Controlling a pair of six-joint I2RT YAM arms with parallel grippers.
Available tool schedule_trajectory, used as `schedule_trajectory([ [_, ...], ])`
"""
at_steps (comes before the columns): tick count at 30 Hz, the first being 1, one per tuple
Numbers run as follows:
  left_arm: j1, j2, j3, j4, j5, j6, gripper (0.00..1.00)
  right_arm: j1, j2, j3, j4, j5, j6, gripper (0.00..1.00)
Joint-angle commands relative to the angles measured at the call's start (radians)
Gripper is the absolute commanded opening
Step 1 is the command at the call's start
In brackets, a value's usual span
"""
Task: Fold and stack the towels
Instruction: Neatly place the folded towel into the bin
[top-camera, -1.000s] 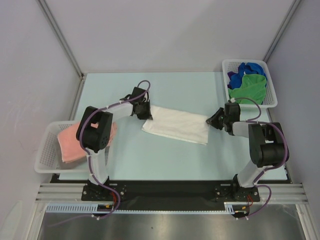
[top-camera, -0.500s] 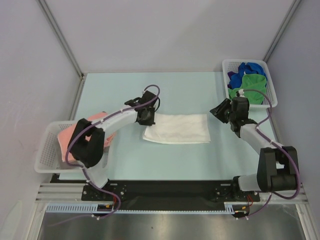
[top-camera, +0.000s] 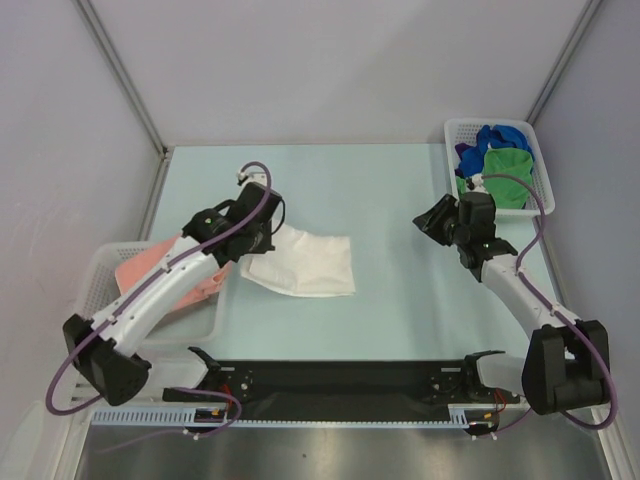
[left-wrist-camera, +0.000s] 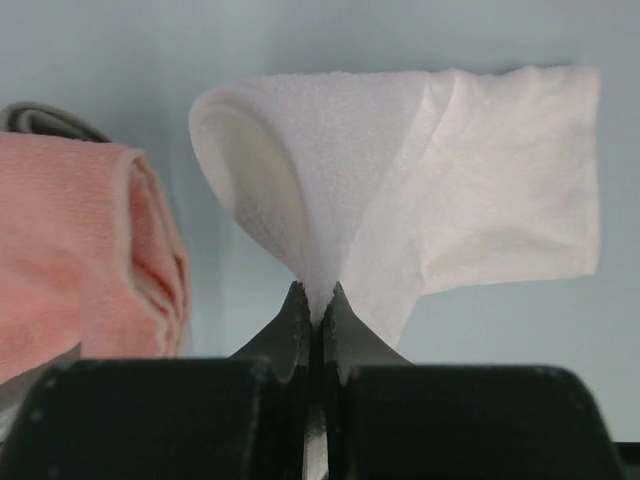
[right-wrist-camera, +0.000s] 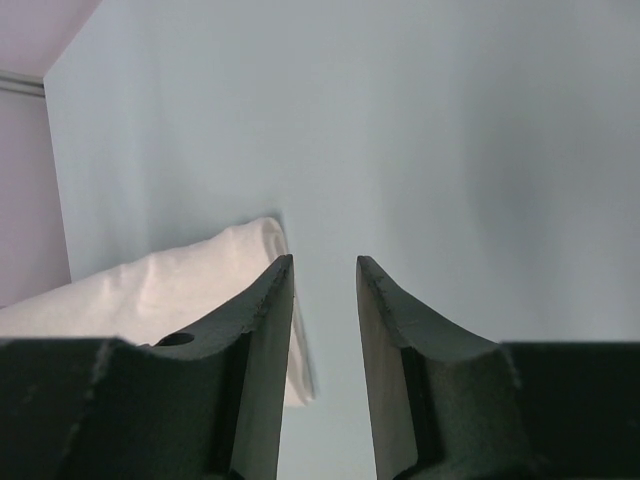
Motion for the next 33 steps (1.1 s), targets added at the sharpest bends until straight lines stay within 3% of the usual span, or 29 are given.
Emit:
schedule_trajectory([
  [1,0.001,-0.093,0.097,-0.113,-0.082,-0.011,0.00,0.025,-0.037,0.053,-0.017,0.035,-0.015,0.37],
  [16,0.001,-0.097,0.495,-0.365,-0.171,0.026,0.00,0.057,-0.040,0.099,-0.050,0.070,-0.018,0.36],
  [29,-0.002,-0.016,0.807,-0.457,-0.140,0.057,0.00,0.060,-0.049,0.131,-0.070,0.078,-0.014,0.36],
  [33,-0.002,-0.021,0.861,-0.491,-0.201,0.044,0.00,0.060,-0.046,0.133,-0.073,0.080,-0.015,0.36],
])
